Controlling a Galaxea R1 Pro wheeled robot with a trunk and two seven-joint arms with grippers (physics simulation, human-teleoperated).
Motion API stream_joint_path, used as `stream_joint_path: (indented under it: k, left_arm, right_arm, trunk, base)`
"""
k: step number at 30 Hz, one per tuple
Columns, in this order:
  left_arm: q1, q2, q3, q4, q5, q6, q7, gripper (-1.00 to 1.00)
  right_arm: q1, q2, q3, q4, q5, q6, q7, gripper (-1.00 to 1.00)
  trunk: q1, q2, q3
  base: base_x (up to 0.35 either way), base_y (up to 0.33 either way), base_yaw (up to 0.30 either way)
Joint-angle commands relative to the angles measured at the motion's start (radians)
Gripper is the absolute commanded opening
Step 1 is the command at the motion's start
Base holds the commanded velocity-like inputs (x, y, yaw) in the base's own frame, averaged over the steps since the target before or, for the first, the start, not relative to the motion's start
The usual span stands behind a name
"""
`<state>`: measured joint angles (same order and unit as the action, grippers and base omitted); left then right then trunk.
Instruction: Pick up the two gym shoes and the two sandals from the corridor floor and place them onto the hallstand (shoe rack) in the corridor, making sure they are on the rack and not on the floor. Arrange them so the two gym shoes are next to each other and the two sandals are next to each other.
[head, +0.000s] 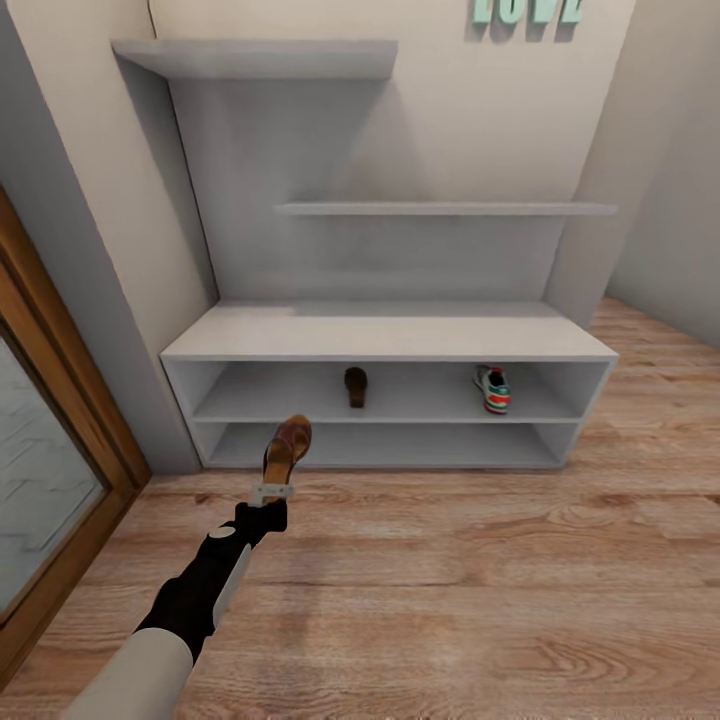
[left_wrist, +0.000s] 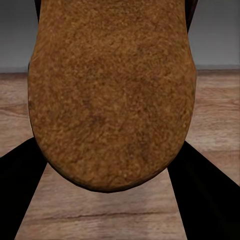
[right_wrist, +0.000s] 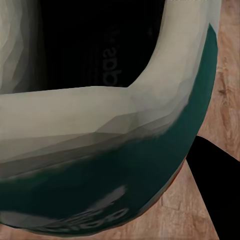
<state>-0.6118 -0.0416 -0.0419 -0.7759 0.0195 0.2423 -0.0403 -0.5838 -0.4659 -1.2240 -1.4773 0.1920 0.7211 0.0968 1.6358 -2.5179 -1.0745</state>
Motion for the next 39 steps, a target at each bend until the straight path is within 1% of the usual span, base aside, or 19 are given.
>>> stream_joint_path:
  k: [1, 3, 5, 10, 18, 23, 29, 34, 39]
  left_arm:
    - [0.0, 0.0, 0.0, -0.002, 0.002, 0.004, -0.003, -1.0]
    - [0.0, -0.001, 0.0, -0.002, 0.001, 0.002, -0.003, -1.0]
    - [0.0, -0.001, 0.0, -0.002, 0.0, 0.001, -0.003, -1.0]
    - [0.0, 0.0, -0.001, -0.002, -0.001, 0.0, -0.003, -1.0]
    - [0.0, 0.0, 0.0, -0.005, -0.001, -0.005, -0.003, -1.0]
    - [0.0, 0.0, 0.0, -0.006, -0.001, -0.103, -0.002, -1.0]
    - [0.0, -0.001, 0.0, -0.005, -0.001, -0.143, -0.001, -1.0]
    - [0.0, -0.004, -0.001, -0.003, -0.001, -0.154, -0.001, -1.0]
    - [0.0, -0.004, -0.004, -0.001, 0.0, -0.175, -0.001, -1.0]
  right_arm:
    - [-0.002, 0.0, 0.0, -0.001, 0.013, 0.005, 0.009, -1.0]
    - [-0.001, 0.001, 0.001, -0.001, 0.022, 0.006, 0.009, -1.0]
    - [-0.002, 0.001, 0.001, -0.001, 0.044, 0.006, 0.009, -1.0]
    - [-0.001, 0.001, 0.001, -0.001, 0.079, 0.006, 0.009, -1.0]
    - [-0.001, 0.001, 0.001, -0.001, 0.086, 0.005, 0.008, -1.0]
    - [-0.001, 0.001, 0.001, -0.001, 0.086, 0.005, 0.008, -1.0]
    - [-0.002, 0.001, 0.001, -0.001, 0.086, 0.004, 0.008, -1.0]
    - [-0.001, 0.001, 0.001, -0.001, 0.086, 0.004, 0.008, -1.0]
    - [-0.001, 0.001, 0.001, -0.001, 0.105, 0.004, 0.008, -1.0]
  trunk:
    - [0.0, -0.001, -0.005]
    - [0.001, -0.001, -0.014]
    - [0.002, -0.002, -0.025]
    - [0.004, -0.003, -0.052]
    - [0.008, -0.005, -0.096]
    - [0.008, -0.005, -0.098]
    - [0.008, -0.005, -0.098]
    - [0.008, -0.005, -0.098]
    - [0.008, -0.005, -0.098]
  base:
    - [0.0, 0.0, 0.0]
    - [0.0, 0.0, 0.0]
    - [0.0, 0.0, 0.0]
    - [0.0, 0.0, 0.0]
    - [0.0, 0.0, 0.0]
    - [0.0, 0.0, 0.0]
    - [0.0, 0.0, 0.0]
    - [0.038, 0.0, 0.0]
    - [0.232, -0.143, 0.0]
